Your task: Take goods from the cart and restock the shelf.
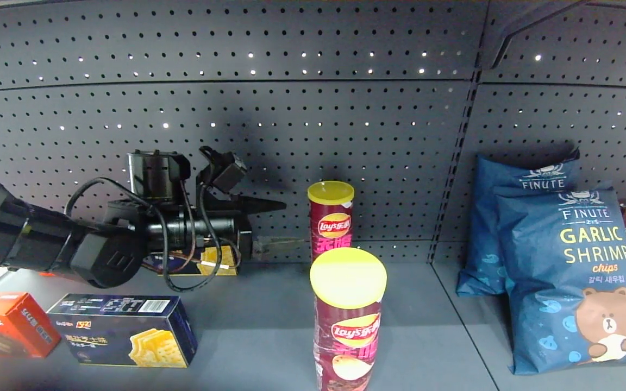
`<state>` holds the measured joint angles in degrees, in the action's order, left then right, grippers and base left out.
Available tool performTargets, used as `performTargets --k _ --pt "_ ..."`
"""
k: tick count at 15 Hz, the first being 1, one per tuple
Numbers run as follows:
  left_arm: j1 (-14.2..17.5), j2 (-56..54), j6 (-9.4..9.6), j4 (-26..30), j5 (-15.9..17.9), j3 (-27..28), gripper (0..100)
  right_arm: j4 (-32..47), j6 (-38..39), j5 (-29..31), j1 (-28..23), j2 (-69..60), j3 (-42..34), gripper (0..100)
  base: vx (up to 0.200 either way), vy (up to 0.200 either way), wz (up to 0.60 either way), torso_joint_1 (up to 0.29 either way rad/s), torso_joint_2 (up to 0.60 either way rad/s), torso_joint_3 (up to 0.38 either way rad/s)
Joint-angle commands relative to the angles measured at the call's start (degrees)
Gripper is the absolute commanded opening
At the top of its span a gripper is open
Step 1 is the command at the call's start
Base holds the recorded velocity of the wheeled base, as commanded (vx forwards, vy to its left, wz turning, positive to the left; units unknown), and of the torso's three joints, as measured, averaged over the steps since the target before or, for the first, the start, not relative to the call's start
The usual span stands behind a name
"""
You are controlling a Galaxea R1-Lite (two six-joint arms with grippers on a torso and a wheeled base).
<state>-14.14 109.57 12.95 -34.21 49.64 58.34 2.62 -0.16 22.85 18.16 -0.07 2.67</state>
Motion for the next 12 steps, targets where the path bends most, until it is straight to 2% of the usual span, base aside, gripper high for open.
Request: performTargets --k 1,3,6,8,9,10,12 --pt "-0.01 -4.28 -0.11 1.16 -1.21 0.02 100 0.02 -0.02 0.01 0.03 0.07 -0.03 100 0.0 0.0 0.0 0.0 0.0 0.0" --pt "-0.01 -8.41 -0.03 3.45 -2.35 -0.95 100 0.02 -0.28 -0.17 0.03 0.07 0.05 100 0.0 0.0 0.0 0.0 0.0 0.0" --pt "-0.36 -14.82 0.06 3.53 -10.18 -5.79 100 0.02 -0.63 -0.17 0.03 0.07 0.05 100 0.0 0.0 0.0 0.0 0.0 0.0" --pt "-1.68 -19.22 -0.03 4.06 -16.24 -8.42 100 0.02 -0.72 -0.17 0.03 0.07 0.05 100 0.0 0.0 0.0 0.0 0.0 0.0" --pt "-1.68 -19.22 -0.03 4.06 -16.24 -8.42 100 0.02 -0.72 -0.17 0.03 0.07 0.05 100 0.0 0.0 0.0 0.0 0.0 0.0" --pt "-3.44 -26.07 0.33 8.81 -27.4 -11.59 100 -0.07 -0.46 -0.17 0.03 0.07 0.05 100 0.0 0.0 0.0 0.0 0.0 0.0" --pt "-2.56 -30.29 3.23 10.12 -30.13 -13.17 100 1.42 -2.04 1.5 -0.32 0.07 1.29 100 0.0 0.0 0.0 0.0 0.0 0.0"
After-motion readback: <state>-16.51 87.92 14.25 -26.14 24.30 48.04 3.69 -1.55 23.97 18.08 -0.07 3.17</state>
